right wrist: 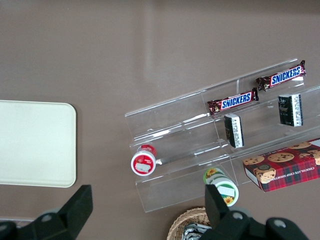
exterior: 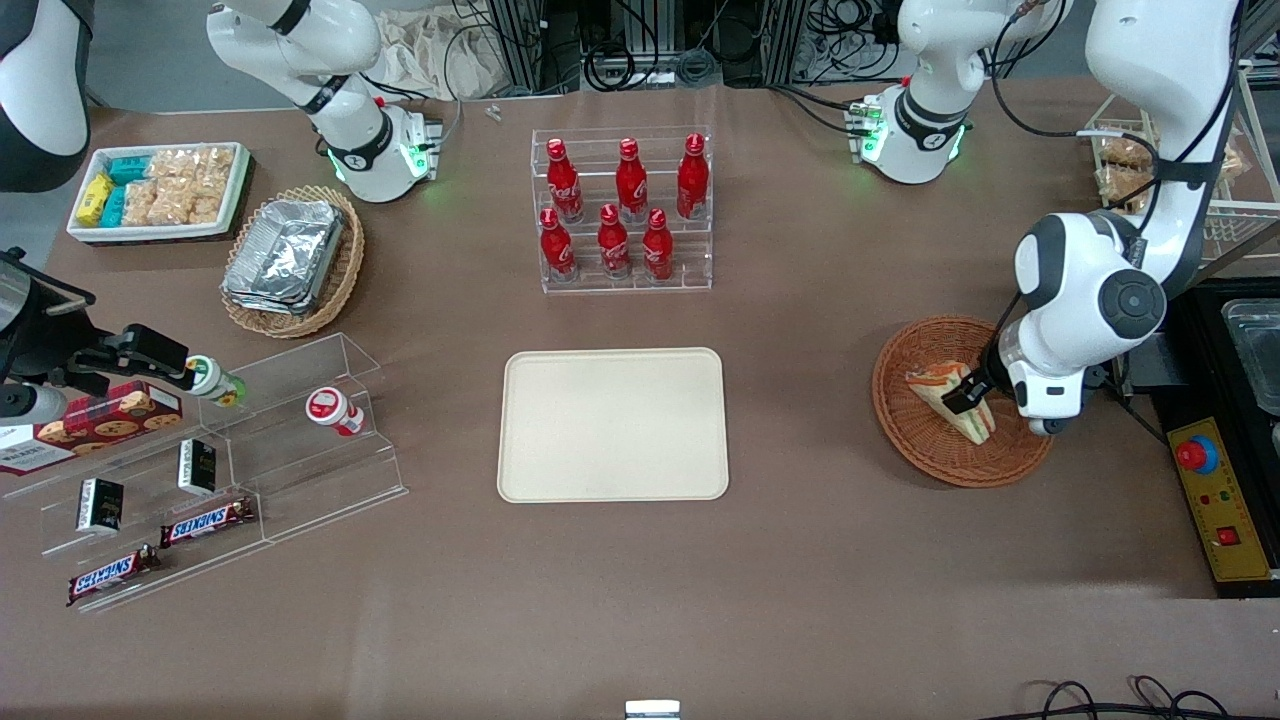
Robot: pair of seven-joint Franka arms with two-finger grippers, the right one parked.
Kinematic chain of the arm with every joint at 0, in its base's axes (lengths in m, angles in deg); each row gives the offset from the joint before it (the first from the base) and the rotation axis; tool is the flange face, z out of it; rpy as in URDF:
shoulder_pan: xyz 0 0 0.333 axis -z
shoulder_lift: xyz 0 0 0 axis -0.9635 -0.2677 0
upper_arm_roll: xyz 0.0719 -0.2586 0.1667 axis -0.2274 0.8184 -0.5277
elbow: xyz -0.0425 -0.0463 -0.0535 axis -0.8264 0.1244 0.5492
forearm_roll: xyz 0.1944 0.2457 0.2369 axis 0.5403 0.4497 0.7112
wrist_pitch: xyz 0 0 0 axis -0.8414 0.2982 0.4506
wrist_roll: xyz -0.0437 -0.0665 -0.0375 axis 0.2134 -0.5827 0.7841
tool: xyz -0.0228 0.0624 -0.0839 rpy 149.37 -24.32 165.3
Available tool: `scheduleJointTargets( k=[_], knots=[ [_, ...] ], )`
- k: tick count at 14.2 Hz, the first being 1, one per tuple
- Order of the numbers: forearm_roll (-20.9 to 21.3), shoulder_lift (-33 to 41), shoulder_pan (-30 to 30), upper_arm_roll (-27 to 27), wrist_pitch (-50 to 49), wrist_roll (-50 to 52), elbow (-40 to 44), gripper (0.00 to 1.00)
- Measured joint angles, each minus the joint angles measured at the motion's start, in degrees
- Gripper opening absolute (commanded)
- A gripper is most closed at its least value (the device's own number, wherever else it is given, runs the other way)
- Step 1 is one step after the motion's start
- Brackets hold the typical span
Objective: Place sandwich from basket to tray
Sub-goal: 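Lower the open left gripper around the wrapped sandwich and close it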
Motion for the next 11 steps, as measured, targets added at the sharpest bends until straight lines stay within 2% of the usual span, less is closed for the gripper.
scheduleJointTargets(
  k=[2, 3, 5, 6, 7, 8, 11],
  knots=[
    [0.02, -0.83, 0.00, 0.00, 1.03, 0.13, -0.65, 0.82],
    [0.02, -1.11, 0.00, 0.00, 1.30, 0.28, -0.80, 0.67],
    [0.65, -1.29, 0.60, 0.04, 1.66, 1.99, -0.80, 0.25],
    [2.65, -1.29, 1.34, 0.07, 1.79, 4.88, -0.79, 0.05],
    [5.74, -1.29, 2.01, 0.12, 1.88, 8.70, -0.78, 0.00],
    [8.44, -1.29, 2.49, 0.25, 1.86, 12.03, -0.71, 0.00],
    [10.90, -0.98, 3.02, 0.36, -1.28, 15.06, 0.77, 0.00]
  ],
)
